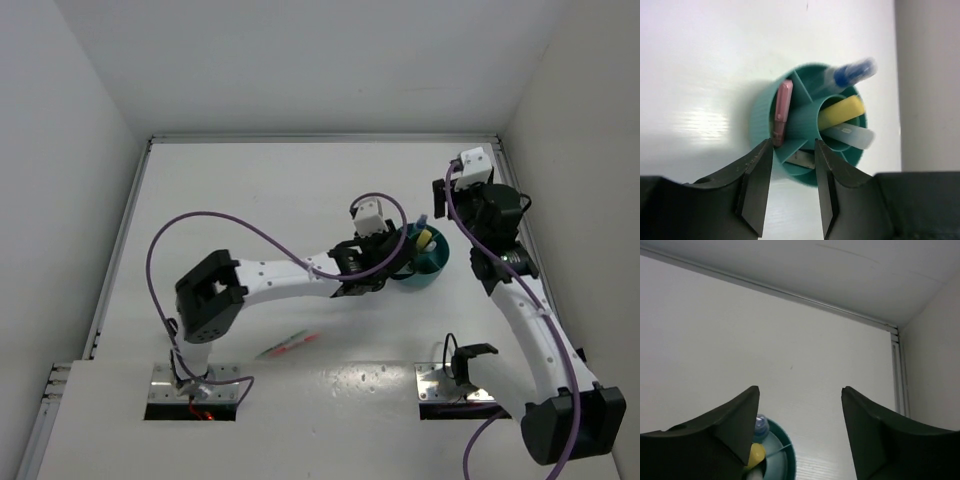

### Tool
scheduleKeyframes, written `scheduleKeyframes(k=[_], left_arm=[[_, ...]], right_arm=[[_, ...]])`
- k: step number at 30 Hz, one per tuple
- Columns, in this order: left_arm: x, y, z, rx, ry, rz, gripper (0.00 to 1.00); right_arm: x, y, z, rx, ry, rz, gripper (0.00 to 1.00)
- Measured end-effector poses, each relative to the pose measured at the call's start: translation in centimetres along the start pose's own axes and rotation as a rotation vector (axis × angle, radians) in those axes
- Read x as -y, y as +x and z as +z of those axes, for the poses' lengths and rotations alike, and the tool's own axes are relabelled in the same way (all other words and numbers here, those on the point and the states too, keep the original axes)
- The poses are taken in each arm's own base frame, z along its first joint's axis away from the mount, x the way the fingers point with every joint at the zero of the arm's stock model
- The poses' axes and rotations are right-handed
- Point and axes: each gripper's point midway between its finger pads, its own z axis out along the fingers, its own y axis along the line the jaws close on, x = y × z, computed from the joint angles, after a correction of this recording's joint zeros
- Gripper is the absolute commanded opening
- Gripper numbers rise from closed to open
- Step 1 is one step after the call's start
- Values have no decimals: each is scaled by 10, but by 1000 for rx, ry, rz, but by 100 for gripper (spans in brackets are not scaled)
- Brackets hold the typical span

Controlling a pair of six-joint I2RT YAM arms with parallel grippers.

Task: Sort the stationery into containers
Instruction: Place the stationery in the storage box, then pick up the pen from the center of the board.

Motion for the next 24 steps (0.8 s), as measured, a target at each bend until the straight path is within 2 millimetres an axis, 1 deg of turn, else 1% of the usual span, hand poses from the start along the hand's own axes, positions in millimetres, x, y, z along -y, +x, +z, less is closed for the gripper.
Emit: scheduleKeyframes(k=[2, 3, 4, 6, 7, 8, 9, 10, 11, 12, 13, 14, 15, 16, 17, 19, 20, 22, 23, 24], left_arm=[[-1, -29, -25, 56, 9, 7, 44], [-5, -49, -40, 90, 13, 3, 44], [-13, -68, -58, 119, 18, 5, 44], [-32, -107, -91, 173, 33, 3, 34], [-44, -126, -107, 198, 40, 6, 29], [-59, -144, -121, 225, 44, 25, 23], [-72, -159, -135, 247, 53, 54, 14], [-87, -173, -148, 266, 65, 93, 11], [-100, -187, -162, 289, 78, 151, 11], [-113, -198, -176, 313, 93, 209, 13], [-125, -207, -187, 337, 94, 254, 23], [-136, -215, -197, 359, 91, 295, 51], [-147, -223, -205, 384, 76, 336, 62], [-156, -233, -213, 419, 63, 341, 71], [-168, -242, -221, 452, 39, 351, 77], [-186, -252, -231, 497, -4, 370, 83], [-193, -254, -233, 508, -28, 382, 83], [-207, -255, -234, 518, -78, 405, 84], [-213, -254, -233, 520, -102, 417, 84], [-220, -251, -231, 516, -124, 433, 84]], right_arm=[[-7, -7, -6, 32, -46, -19, 73], [-11, -9, -8, 46, -73, -25, 69], [-16, -11, -11, 59, -104, -37, 62], [-30, -14, -16, 80, -188, -75, 33], [-43, -13, -20, 79, -266, -95, 16], [-54, -10, -23, 75, -341, -130, 13], [-70, -6, -28, 63, -441, -158, 9], [-86, -1, -31, 48, -536, -179, 13], [-103, 6, -35, 21, -642, -192, 21], [-119, 9, -38, 1, -741, -216, 27], [-138, 15, -39, -29, -841, -243, 40], [-155, 23, -44, -59, -942, -277, 46], [-173, 27, -41, -86, -1019, -290, 49], [-194, 37, -43, -116, -1105, -319, 52], [-213, 51, -48, -153, -1187, -348, 56], [-245, 75, -66, -222, -1325, -405, 56], [-259, 86, -74, -256, -1387, -440, 56], [-287, 104, -89, -312, -1494, -516, 49], [-300, 111, -94, -332, -1537, -557, 36], [-315, 120, -95, -344, -1576, -606, 30]])
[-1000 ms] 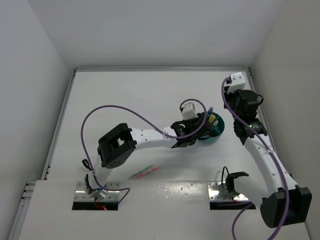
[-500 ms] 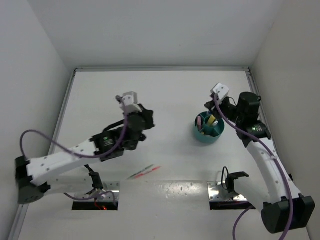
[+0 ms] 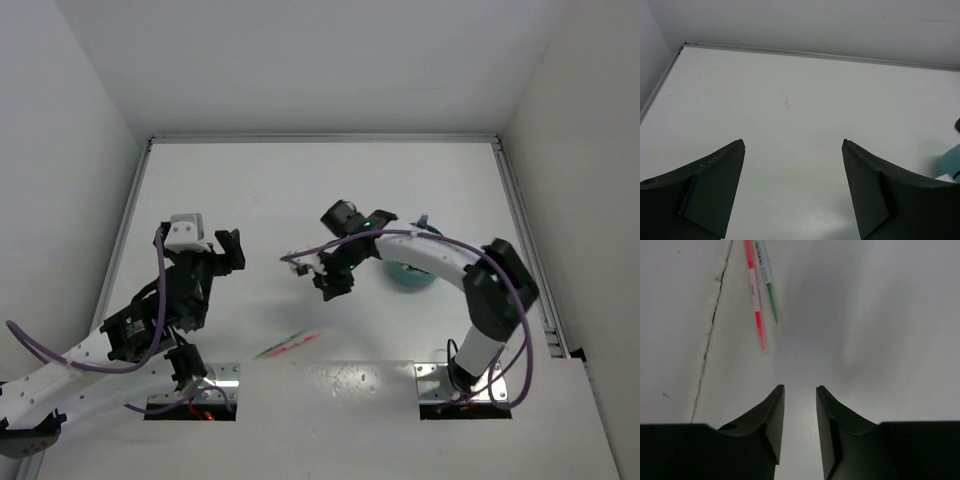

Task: Sort the stationery into containers
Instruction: Pick up the pen from the center of the board.

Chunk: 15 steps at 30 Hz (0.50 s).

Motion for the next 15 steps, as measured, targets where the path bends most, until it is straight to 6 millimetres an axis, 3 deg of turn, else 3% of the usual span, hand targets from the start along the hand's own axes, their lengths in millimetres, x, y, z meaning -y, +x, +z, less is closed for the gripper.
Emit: scheduleKeyframes(k=[5, 8, 15], left_arm=[[-12, 9, -2, -12, -30, 38, 86], [-15, 7, -4, -5, -34, 28, 87], [-17, 6, -6, -2, -27, 34, 87]], right_arm=[[-14, 5, 56, -119, -110, -86, 24], [-20, 4, 68, -164, -104, -144, 22], [-10, 1, 82, -209, 7, -222, 13]])
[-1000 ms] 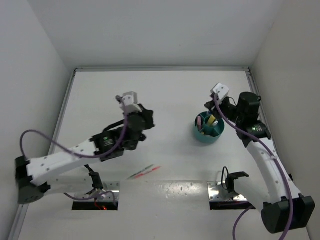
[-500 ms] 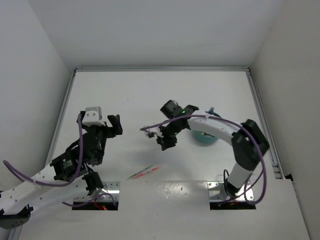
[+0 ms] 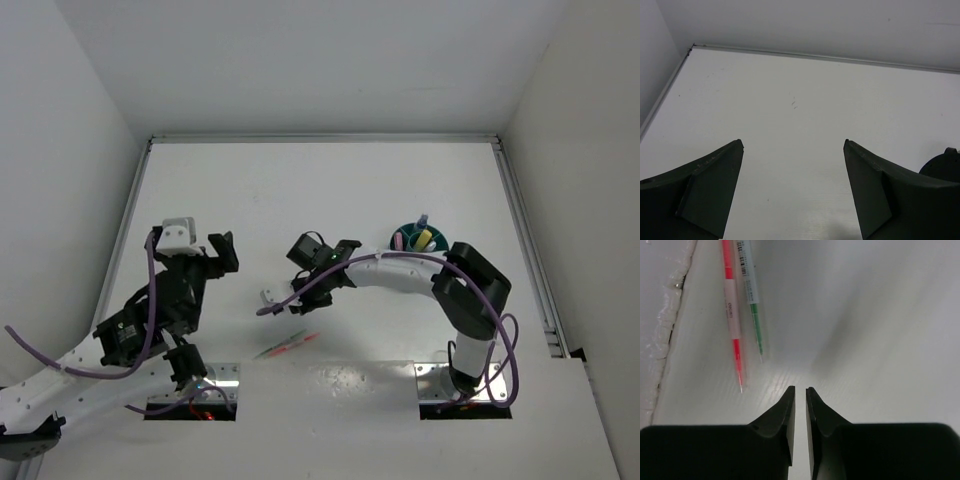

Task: Sort the stationery into containers
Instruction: Pick up the pen from the center of the board.

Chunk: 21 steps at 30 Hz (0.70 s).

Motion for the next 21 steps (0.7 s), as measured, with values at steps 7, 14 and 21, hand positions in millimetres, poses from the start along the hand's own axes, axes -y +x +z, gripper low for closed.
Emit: scheduleKeyframes(k=[7, 14, 21], left_arm=[[-21, -14, -10, 52, -23, -81, 87], [-36, -22, -16, 91, -46, -147, 87], [-36, -21, -16, 90, -52, -142, 87]], right_arm=[[-1, -8, 11, -23, 22, -35, 13], [-10, -33, 25, -10, -29, -78, 13], [-27, -49, 35, -9, -69, -123, 15]])
